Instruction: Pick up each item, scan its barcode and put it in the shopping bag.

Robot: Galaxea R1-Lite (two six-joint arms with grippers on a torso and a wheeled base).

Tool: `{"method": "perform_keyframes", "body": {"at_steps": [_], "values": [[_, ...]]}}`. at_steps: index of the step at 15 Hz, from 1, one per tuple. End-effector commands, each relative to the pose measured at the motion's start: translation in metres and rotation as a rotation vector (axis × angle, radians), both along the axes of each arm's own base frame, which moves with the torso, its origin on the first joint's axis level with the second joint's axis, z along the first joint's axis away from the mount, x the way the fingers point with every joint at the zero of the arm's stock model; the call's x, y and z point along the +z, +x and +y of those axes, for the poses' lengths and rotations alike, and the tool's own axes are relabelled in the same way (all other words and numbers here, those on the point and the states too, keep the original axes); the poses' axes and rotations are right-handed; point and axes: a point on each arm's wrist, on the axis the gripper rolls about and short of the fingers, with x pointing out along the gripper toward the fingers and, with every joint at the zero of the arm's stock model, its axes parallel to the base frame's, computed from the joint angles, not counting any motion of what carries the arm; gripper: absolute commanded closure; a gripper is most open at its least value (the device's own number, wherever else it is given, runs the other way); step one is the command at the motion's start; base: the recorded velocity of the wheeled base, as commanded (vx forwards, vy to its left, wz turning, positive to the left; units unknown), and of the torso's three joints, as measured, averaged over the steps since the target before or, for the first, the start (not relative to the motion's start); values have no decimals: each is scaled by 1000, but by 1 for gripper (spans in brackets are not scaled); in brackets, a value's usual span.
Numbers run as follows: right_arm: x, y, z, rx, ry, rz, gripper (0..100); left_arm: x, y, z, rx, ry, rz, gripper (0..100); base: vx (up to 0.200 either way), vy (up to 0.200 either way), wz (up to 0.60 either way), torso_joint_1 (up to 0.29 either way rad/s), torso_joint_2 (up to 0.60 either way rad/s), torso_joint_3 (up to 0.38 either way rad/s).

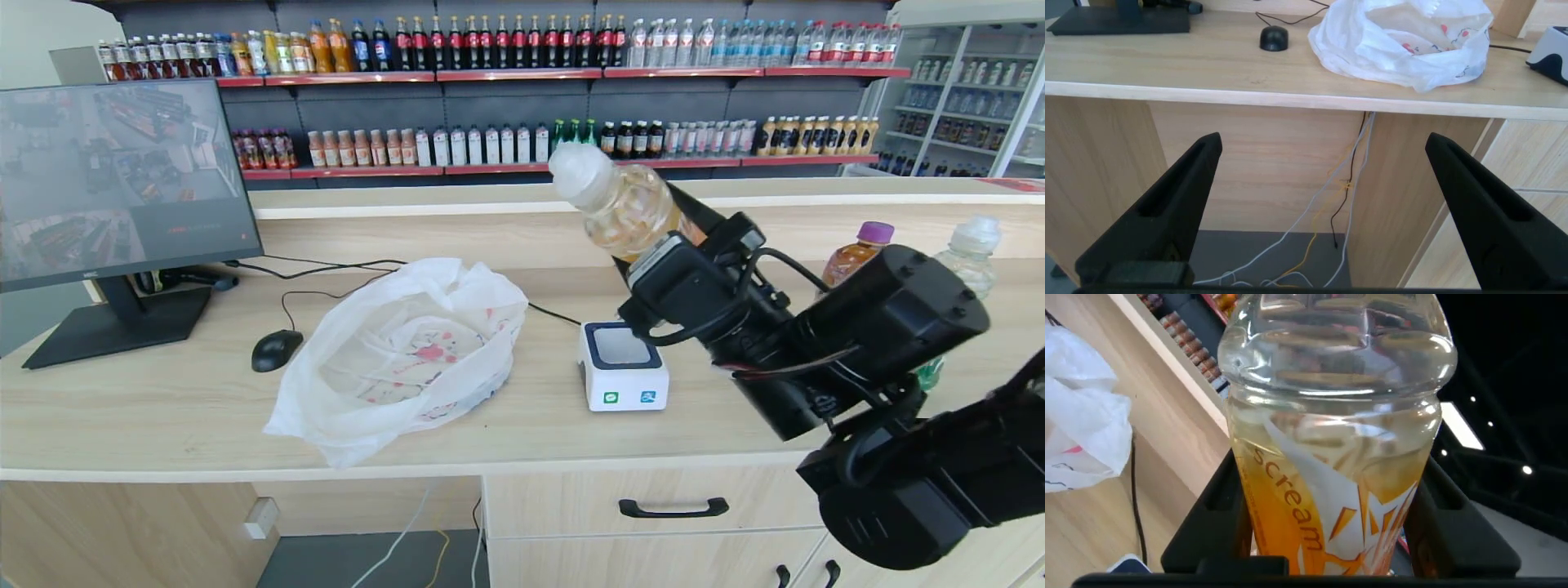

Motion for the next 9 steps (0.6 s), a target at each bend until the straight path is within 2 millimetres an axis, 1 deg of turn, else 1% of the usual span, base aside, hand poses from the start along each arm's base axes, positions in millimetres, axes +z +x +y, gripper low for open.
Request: {"method": "perform_keyframes", "body": {"at_steps": [1, 4, 6, 7, 8, 9], "values": [[28, -25, -24, -32, 134, -15, 100, 0, 0, 0, 2, 0, -1, 0, 0, 0, 0, 0, 0, 0], [32, -40, -40, -48, 283, 46, 100, 0, 0, 0, 0, 0, -1, 0, 0, 0, 0, 0, 0, 0], [32, -44, -52, -69, 356, 71, 100, 0, 0, 0, 0, 2, 1, 0, 0, 0, 0, 0, 0, 0], [32, -44, -54, -76, 400, 85, 100, 0, 0, 0, 0, 2, -1, 0, 0, 0, 0, 0, 0, 0], [32, -44, -55, -85, 472, 109, 100, 0, 0, 0, 0, 2, 1, 0, 0, 0, 0, 0, 0, 0], [31, -43, -57, -110, 622, 147, 100, 0, 0, 0, 0, 2, -1, 0, 0, 0, 0, 0, 0, 0]]}}
